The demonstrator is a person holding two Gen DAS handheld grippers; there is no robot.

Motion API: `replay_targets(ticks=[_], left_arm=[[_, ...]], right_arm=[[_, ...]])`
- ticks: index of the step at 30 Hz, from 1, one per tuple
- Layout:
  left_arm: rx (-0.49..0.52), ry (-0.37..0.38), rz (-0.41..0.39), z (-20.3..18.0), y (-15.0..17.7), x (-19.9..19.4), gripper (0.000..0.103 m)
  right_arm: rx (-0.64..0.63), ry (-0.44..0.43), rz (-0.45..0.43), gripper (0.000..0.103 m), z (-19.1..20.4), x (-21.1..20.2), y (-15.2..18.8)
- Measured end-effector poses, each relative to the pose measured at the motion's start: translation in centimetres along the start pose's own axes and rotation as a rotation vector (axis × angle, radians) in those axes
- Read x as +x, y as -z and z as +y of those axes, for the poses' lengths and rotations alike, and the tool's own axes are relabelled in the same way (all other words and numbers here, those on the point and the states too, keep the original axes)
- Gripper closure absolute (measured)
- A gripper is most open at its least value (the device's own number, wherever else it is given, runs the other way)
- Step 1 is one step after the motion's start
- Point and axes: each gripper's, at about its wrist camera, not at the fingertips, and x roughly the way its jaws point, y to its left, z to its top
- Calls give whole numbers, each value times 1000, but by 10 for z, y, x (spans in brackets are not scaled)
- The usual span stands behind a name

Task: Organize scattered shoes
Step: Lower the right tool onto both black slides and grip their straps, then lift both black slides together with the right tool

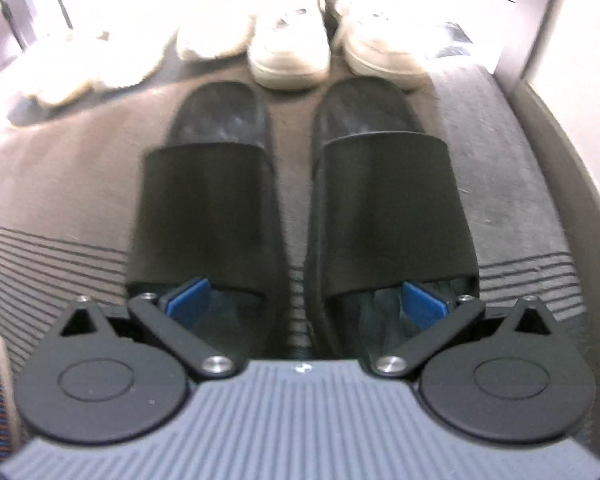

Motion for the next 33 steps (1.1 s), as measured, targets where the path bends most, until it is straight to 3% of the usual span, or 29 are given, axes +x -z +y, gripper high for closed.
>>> replay_targets(ticks=[4, 10, 11, 13, 14, 15, 16, 17, 20, 25, 29, 30, 33], left_arm=[[0, 2, -41, 3, -7, -7, 4], [-36, 29, -26, 11, -12, -8, 4], [-35, 29, -27, 10, -13, -8, 4], [-27, 30, -27, 7, -15, -6, 4], [-24, 31, -27, 6, -15, -6, 4], [-22, 33, -26, 4, -16, -5, 4], [-17, 38, -25, 2, -16, -5, 4], [-9, 41, -25, 0, -16, -5, 4], [-5, 48, -19, 0, -15, -5, 4], [-6, 57, -21, 2, -16, -6, 4], [-8, 65, -9, 6, -17, -6, 4], [-10, 70, -6, 7, -17, -6, 4], [18, 70, -21, 6, -19, -10, 4]], right_arm=[[4, 31, 0, 0, 5, 11, 5], [18, 58, 23, 1, 11, 9, 0], [35, 50, 36, 9, 10, 7, -4], [53, 67, 41, 34, 9, -1, -10], [72, 100, 50, 64, 5, -5, -13], [94, 136, 60, 76, 0, -9, -15], [96, 138, 61, 80, -3, -10, -16], [48, 140, 34, 90, -4, -13, -17], [-55, 105, 5, 89, -1, -6, -20], [-60, 122, -4, 85, 3, -12, -7], [54, 119, 44, 44, -3, -12, 5], [51, 94, 48, 38, -2, -10, 8], [-16, 17, -7, 37, 7, -7, 9]])
